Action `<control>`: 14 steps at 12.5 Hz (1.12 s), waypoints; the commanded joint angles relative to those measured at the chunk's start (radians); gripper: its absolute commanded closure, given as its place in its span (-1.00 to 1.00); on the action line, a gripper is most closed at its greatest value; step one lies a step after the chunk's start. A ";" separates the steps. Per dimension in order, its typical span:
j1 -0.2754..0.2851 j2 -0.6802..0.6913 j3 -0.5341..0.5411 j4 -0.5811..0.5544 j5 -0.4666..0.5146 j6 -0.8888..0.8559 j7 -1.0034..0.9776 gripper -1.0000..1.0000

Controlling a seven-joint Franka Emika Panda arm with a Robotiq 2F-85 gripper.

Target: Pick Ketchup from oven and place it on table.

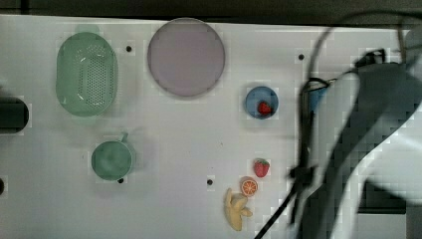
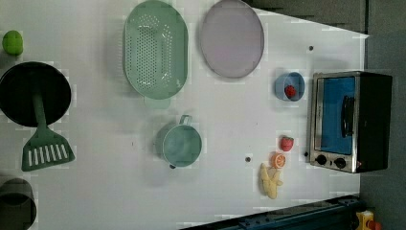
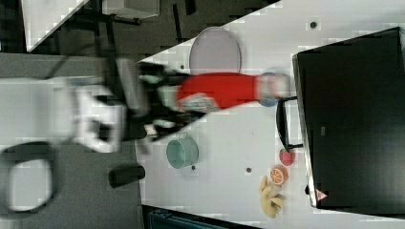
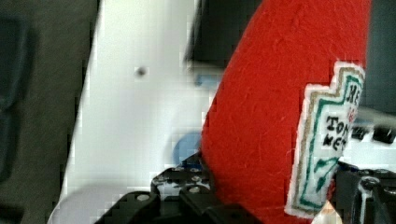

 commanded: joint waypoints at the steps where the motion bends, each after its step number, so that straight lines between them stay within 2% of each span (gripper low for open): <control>1: 0.105 -0.027 0.128 0.004 0.012 -0.093 0.005 -0.26; 5: 0.129 -0.027 0.267 -0.070 0.011 -0.097 0.006 -0.26; 8: 0.132 -0.027 0.305 -0.187 -0.007 -0.049 0.007 -0.26; 14: 0.130 -0.018 0.290 -0.543 -0.027 0.316 0.007 -0.27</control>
